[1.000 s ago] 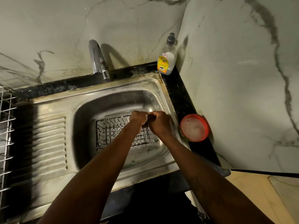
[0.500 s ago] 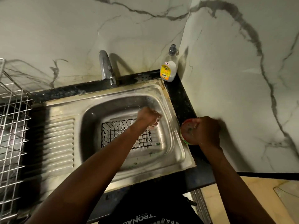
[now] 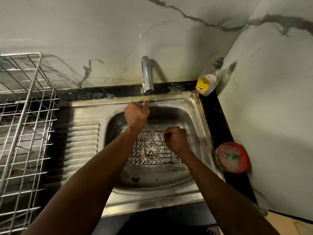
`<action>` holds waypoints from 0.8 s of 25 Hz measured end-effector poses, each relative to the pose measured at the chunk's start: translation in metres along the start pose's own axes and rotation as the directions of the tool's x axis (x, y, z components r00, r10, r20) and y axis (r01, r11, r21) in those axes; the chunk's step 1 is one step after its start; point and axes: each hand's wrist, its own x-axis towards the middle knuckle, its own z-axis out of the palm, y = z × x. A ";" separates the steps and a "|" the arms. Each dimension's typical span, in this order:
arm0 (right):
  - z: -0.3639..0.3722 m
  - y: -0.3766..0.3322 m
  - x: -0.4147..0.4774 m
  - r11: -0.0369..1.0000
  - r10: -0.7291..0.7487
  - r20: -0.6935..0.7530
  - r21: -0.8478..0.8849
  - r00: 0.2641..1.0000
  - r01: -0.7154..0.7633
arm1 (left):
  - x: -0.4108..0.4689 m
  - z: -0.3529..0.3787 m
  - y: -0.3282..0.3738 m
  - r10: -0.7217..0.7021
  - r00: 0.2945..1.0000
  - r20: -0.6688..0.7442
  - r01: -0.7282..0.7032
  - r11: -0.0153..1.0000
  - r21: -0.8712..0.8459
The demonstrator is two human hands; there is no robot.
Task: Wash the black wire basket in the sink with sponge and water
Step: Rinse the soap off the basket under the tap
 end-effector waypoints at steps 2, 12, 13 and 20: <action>0.028 -0.003 0.014 0.999 0.035 0.095 -0.029 0.995 -0.032 | 0.010 0.001 0.009 0.098 0.995 0.008 -0.098 0.995 0.029; 0.076 0.008 0.054 0.990 0.113 0.222 -0.112 0.968 -0.090 | 0.043 0.010 0.026 0.160 0.985 0.071 -0.160 0.987 0.002; 0.079 0.011 0.057 0.987 0.126 0.235 -0.131 0.964 -0.098 | 0.044 0.014 0.026 0.088 0.994 0.065 -0.081 0.992 -0.095; 0.095 0.021 0.079 0.965 0.126 0.246 -0.256 0.961 -0.061 | 0.065 -0.003 0.007 -0.132 0.881 0.455 0.351 0.826 -0.441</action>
